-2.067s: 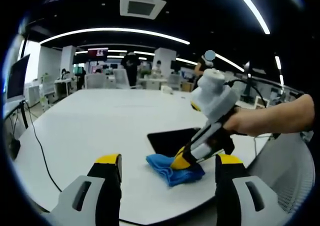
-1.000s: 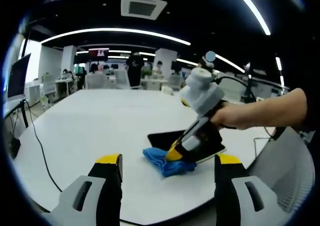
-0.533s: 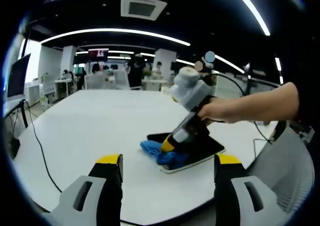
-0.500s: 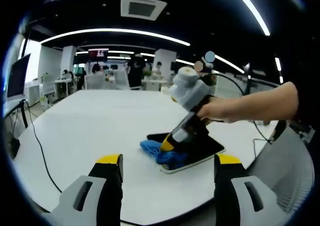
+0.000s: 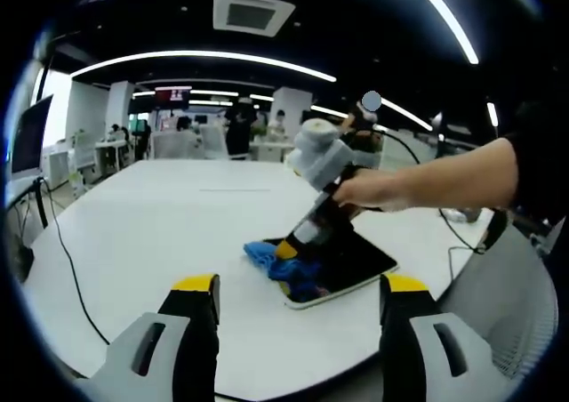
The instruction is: Wipe the mirror surface with the cleaning cloth until all visible marks leave the cleaned area.
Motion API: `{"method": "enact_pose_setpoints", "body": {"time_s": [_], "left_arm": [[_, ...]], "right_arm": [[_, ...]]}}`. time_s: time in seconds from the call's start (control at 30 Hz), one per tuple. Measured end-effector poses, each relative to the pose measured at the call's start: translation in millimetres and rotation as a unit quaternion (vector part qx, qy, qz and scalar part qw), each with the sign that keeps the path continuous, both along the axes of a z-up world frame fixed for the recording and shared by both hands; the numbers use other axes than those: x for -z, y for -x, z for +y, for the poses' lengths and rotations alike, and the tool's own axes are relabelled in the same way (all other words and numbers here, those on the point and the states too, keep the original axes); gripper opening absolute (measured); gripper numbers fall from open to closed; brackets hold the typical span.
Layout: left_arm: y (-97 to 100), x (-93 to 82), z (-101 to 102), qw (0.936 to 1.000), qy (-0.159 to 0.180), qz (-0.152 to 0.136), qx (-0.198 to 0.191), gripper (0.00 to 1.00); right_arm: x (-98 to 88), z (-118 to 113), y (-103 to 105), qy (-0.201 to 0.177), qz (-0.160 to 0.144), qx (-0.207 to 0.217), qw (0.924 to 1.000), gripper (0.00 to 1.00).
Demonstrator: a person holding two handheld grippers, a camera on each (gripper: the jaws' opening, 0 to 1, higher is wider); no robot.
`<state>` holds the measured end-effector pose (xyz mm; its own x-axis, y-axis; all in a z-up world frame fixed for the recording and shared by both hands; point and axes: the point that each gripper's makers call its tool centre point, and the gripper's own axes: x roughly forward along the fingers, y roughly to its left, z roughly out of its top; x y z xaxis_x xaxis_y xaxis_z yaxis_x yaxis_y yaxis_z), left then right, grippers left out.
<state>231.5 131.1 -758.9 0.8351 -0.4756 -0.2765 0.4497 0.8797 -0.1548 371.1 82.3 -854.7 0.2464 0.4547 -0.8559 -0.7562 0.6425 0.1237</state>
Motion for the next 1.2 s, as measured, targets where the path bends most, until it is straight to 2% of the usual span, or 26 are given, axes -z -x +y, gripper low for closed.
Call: {"method": "enact_pose_setpoints", "body": {"time_s": [0.43, 0.93, 1.2], "left_arm": [[-0.4, 1.3, 0.2, 1.0, 0.0, 0.001, -0.001, 0.72], [0.9, 2.9, -1.0, 1.0, 0.001, 0.007, 0.003, 0.74], [2.3, 4.9, -0.6, 0.9999, -0.001, 0.017, 0.001, 0.73]], "right_arm": [[0.4, -0.3, -19.5, 0.006, -0.006, 0.007, 0.9999, 0.03], [0.5, -0.2, -32.4, 0.005, -0.013, 0.014, 0.9998, 0.03], [-0.4, 1.7, -44.8, 0.024, -0.022, 0.002, 0.9995, 0.03]]}}
